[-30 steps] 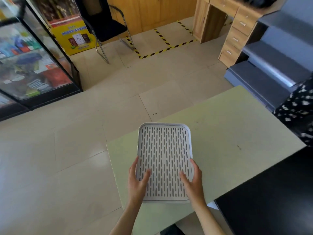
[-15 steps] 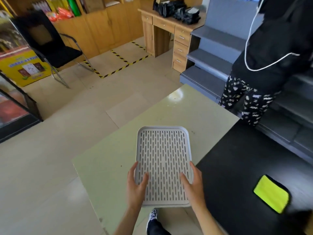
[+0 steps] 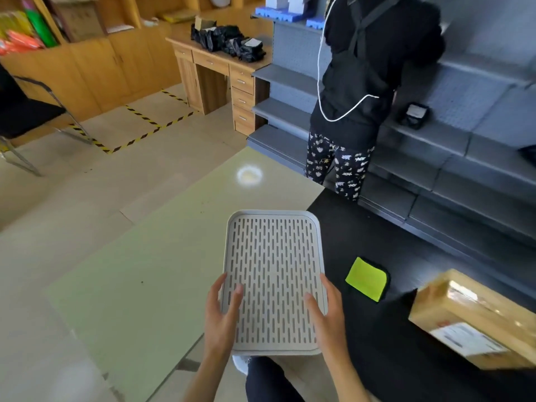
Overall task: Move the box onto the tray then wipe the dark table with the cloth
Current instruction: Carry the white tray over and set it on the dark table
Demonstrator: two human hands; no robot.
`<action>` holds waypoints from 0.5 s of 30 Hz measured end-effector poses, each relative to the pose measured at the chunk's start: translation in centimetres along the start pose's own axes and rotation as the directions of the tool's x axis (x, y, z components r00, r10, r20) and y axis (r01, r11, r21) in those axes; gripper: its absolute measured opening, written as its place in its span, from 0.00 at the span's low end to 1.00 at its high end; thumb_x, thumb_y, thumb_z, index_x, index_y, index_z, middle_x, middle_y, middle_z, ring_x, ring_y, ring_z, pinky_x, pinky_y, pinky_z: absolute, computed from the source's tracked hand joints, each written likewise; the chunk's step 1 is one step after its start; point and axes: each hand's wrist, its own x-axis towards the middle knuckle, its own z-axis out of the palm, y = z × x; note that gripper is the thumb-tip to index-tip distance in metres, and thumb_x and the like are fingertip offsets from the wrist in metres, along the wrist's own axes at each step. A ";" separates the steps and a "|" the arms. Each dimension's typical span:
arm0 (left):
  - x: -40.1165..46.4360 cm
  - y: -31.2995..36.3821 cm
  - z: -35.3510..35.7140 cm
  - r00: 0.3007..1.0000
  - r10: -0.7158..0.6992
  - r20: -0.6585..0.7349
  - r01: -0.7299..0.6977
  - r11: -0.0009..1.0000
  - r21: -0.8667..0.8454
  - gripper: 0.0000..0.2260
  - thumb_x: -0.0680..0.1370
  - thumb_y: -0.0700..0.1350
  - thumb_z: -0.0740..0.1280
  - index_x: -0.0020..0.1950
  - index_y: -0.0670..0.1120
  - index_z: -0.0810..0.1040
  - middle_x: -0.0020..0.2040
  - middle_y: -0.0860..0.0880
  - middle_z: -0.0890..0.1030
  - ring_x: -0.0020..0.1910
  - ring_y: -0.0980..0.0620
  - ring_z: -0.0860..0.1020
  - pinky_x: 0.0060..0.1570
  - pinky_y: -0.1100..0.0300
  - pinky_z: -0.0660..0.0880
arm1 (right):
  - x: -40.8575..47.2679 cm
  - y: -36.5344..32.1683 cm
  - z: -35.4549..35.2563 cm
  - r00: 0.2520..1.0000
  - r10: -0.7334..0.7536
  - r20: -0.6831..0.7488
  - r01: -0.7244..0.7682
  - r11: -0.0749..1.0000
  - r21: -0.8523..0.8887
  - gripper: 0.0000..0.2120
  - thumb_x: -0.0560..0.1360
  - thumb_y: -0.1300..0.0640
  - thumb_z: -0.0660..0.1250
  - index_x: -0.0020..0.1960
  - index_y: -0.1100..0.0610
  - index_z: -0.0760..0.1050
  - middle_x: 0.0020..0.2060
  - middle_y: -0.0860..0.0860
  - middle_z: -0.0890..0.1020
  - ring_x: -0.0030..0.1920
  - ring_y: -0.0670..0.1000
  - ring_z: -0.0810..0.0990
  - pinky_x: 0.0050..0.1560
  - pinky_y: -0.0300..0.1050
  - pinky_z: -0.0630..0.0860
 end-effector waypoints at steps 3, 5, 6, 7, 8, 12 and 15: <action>-1.2 1.7 2.7 0.995 0.060 0.085 -0.063 0.997 0.039 0.32 0.71 0.72 0.68 0.73 0.64 0.69 0.70 0.59 0.74 0.64 0.68 0.72 0.63 0.54 0.71 | -0.8 -0.1 -3.5 0.996 -0.017 -0.087 0.018 1.000 0.019 0.25 0.80 0.48 0.69 0.75 0.40 0.67 0.73 0.38 0.68 0.69 0.28 0.65 0.72 0.43 0.64; -2.0 2.8 4.6 0.984 0.082 0.155 -0.090 0.995 0.039 0.34 0.71 0.70 0.70 0.74 0.61 0.68 0.70 0.57 0.74 0.65 0.63 0.74 0.64 0.52 0.73 | -1.2 -0.1 -5.9 0.990 -0.015 -0.140 0.019 0.999 0.026 0.26 0.80 0.47 0.69 0.76 0.40 0.67 0.73 0.38 0.68 0.72 0.31 0.65 0.73 0.46 0.65; -2.4 3.3 5.7 0.978 0.090 0.187 -0.098 0.994 0.037 0.34 0.71 0.69 0.70 0.74 0.60 0.67 0.70 0.56 0.74 0.66 0.60 0.74 0.64 0.51 0.74 | -1.4 0.0 -7.2 0.986 -0.006 -0.168 0.012 0.999 0.036 0.26 0.80 0.47 0.69 0.76 0.41 0.67 0.73 0.39 0.68 0.73 0.35 0.66 0.74 0.48 0.66; -2.8 3.8 6.8 0.971 0.098 0.216 -0.109 0.993 0.039 0.35 0.71 0.69 0.70 0.75 0.60 0.66 0.71 0.55 0.73 0.66 0.57 0.75 0.65 0.51 0.74 | -1.6 0.0 -8.5 0.981 0.005 -0.196 0.005 0.999 0.050 0.26 0.80 0.47 0.69 0.77 0.41 0.67 0.73 0.40 0.69 0.73 0.39 0.68 0.74 0.50 0.67; -3.3 4.3 7.9 0.965 0.109 0.240 -0.123 0.992 0.042 0.36 0.71 0.69 0.70 0.75 0.59 0.66 0.71 0.55 0.73 0.66 0.57 0.75 0.64 0.52 0.74 | -1.8 0.1 -9.9 0.975 0.011 -0.223 0.003 0.998 0.062 0.27 0.80 0.46 0.69 0.77 0.42 0.67 0.72 0.40 0.69 0.72 0.40 0.69 0.74 0.52 0.69; -5.5 5.7 13.5 0.939 0.138 0.316 -0.164 0.985 0.059 0.39 0.68 0.72 0.70 0.76 0.59 0.65 0.68 0.58 0.73 0.63 0.62 0.75 0.64 0.49 0.76 | -3.0 0.6 -16.0 0.946 -0.001 -0.324 0.030 0.996 0.083 0.28 0.77 0.37 0.68 0.75 0.36 0.67 0.72 0.38 0.70 0.69 0.34 0.71 0.71 0.49 0.71; -8.1 6.3 18.3 0.912 0.153 0.381 -0.193 0.979 0.069 0.36 0.69 0.70 0.72 0.74 0.62 0.65 0.67 0.59 0.75 0.62 0.55 0.78 0.63 0.47 0.78 | -4.3 1.5 -21.3 0.921 0.021 -0.389 0.018 0.995 0.096 0.28 0.77 0.35 0.67 0.75 0.34 0.65 0.73 0.37 0.67 0.71 0.34 0.67 0.72 0.50 0.68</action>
